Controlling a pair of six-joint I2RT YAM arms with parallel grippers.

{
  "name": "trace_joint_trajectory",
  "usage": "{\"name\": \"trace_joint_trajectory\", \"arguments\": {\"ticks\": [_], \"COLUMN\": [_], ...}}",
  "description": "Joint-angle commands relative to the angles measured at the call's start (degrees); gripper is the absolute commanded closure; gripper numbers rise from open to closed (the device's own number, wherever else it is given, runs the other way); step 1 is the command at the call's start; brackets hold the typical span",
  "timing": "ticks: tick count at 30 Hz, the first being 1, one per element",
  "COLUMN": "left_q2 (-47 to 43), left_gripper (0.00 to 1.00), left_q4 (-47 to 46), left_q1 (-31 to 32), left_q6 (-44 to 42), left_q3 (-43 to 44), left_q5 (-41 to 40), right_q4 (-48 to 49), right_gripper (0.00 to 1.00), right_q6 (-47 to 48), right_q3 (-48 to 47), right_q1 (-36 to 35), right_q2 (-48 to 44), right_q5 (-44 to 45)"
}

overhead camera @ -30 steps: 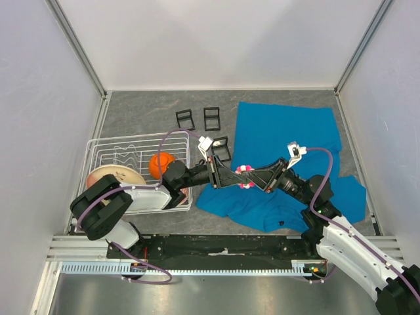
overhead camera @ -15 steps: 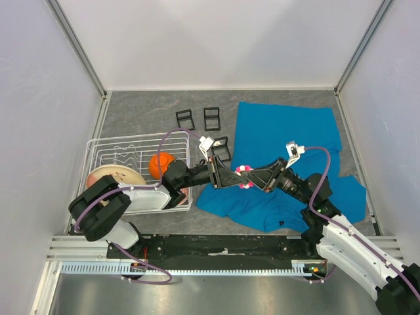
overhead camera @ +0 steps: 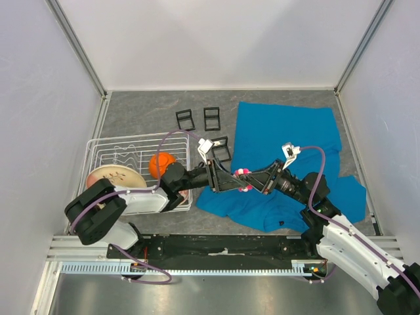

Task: Remove the brooch from the garment
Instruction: Close the brooch.

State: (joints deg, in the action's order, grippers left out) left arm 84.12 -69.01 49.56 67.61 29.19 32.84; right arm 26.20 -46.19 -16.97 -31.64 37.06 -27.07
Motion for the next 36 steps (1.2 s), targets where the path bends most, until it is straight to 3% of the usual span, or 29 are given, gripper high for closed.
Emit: {"name": "trace_joint_trajectory", "arguments": {"ticks": [1,9,16,25,27,31,36], "left_q2": [-5.1,-17.4,-17.9,-15.6,-14.2,-11.0,-9.8], "left_gripper": [0.30,0.28,0.28,0.27,0.30,0.46,0.58], "left_q4": [-1.1,16.8,21.7,14.7,10.7,4.8,2.7], "left_q1": [0.1,-0.3,-0.6,-0.6,-0.5,-1.1,-1.5], "left_q6": [-3.0,-12.8,-14.4,-11.2,-9.4,-6.7,-5.5], "left_q3": [-3.3,-6.4,-3.4,-4.8,-4.6,-5.0,-4.5], "left_q5": [-1.0,-4.0,-3.7,-4.8,-3.8,-3.1,-2.2], "right_q4": [-2.3,-2.9,7.0,8.1,9.3,10.0,10.4], "right_gripper": [1.00,1.00,1.00,1.00,1.00,1.00,1.00], "right_q6": [2.0,1.6,-4.5,-6.1,-6.5,-7.1,-7.1], "right_q3": [-2.4,-3.4,-1.7,-2.2,-2.2,-2.2,-2.1], "right_q1": [-0.2,-0.1,-0.2,-0.1,-0.1,-0.2,-0.2], "right_q2": [-0.9,-1.1,1.0,1.6,2.5,3.5,3.8], "right_q5": [2.6,2.5,-2.2,-3.3,-4.1,-5.1,-5.4]}}
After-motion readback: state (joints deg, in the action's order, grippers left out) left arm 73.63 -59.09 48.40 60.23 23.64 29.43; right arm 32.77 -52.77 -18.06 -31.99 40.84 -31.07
